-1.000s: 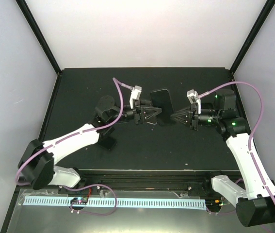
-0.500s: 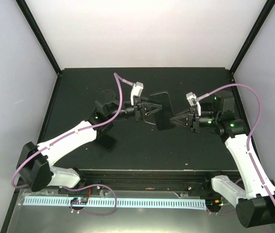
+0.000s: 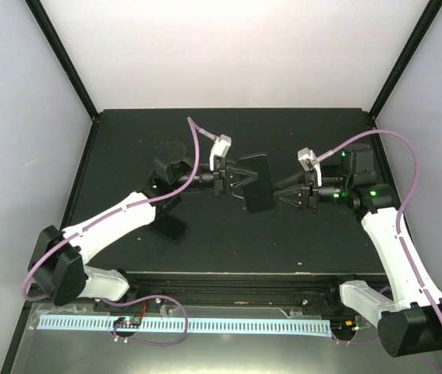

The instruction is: Take the phone out of the phone case

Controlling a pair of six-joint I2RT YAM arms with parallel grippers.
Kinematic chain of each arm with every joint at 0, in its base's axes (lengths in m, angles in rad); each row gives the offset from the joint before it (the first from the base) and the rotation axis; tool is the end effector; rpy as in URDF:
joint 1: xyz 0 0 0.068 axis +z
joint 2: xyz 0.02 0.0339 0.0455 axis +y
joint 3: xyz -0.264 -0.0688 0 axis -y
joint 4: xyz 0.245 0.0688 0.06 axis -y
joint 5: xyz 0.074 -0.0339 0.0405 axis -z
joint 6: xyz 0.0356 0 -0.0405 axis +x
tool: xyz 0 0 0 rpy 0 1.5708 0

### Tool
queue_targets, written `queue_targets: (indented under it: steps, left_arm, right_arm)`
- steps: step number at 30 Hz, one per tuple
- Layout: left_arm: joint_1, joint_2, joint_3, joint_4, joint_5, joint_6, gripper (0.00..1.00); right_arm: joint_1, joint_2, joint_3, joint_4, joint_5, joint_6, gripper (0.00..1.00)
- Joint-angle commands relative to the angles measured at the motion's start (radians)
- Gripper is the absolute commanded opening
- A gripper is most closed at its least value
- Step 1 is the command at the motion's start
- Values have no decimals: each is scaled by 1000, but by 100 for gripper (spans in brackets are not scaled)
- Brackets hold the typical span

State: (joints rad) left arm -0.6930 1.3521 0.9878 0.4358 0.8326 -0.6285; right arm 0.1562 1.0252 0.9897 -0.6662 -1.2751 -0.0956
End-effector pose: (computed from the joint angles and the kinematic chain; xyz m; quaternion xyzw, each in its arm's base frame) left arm 0.2222 -0.2188 0.3470 0.3159 0.6133 -0.6284 0.3594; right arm 0.1868 0.0639 0.3360 -0.3401 0.6916 0.5499 0.3218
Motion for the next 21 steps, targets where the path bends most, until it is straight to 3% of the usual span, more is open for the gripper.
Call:
queue_targets:
  steps: [1,4,7,12,17,21]
  left_arm:
    - [29,-95,27,-82,52,108,2]
    - [31,-114,68,-138,111,155,2]
    - [37,-144,61,-160,107,192,2]
    - [39,-136,52,-117,155,165,2]
    - [38,-131,0,32,190,88,1]
    - [36,-135,-1,27,189,98,2]
  right_arm:
    - [0,-10,132,-322,108,-428,53]
    - [2,-42,151,-444,183,-630,63]
    - [23,-74,140,-481,223,-705,62]
    - [100,-95,139,-464,265,-683,55]
    - [148,-108,145,-436,337,-672,48]
    - [187,-90,147,-435,348,-673,43]
